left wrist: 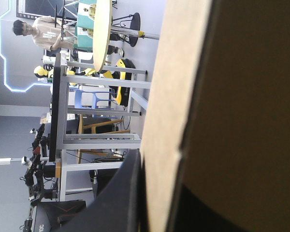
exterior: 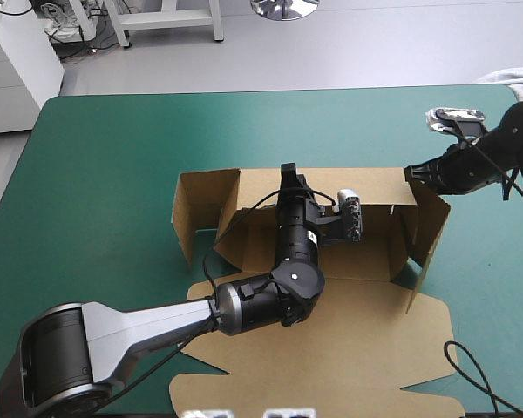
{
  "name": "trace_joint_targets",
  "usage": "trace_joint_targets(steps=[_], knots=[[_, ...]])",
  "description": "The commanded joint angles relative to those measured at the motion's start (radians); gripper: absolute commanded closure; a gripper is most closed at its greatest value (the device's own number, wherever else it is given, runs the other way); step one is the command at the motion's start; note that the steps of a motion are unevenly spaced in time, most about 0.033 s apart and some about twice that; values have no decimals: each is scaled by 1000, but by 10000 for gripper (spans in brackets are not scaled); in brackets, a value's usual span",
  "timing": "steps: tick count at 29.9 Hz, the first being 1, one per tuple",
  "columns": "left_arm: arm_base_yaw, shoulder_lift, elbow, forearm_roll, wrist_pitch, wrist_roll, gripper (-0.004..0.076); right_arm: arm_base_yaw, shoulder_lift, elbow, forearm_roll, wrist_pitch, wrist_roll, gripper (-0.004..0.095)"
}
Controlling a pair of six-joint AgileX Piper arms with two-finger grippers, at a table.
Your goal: Fold the box
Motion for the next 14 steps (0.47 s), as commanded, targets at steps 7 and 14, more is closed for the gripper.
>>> trace_joint_targets(steps=[7, 14], knots=[[-5, -60, -24, -15, 10, 30, 734, -5, -210, 245, 84, -170, -98, 927], [-5, -58, -24, -76, -28, 110, 734, -5, -333, 482, 374, -355, -320, 927]])
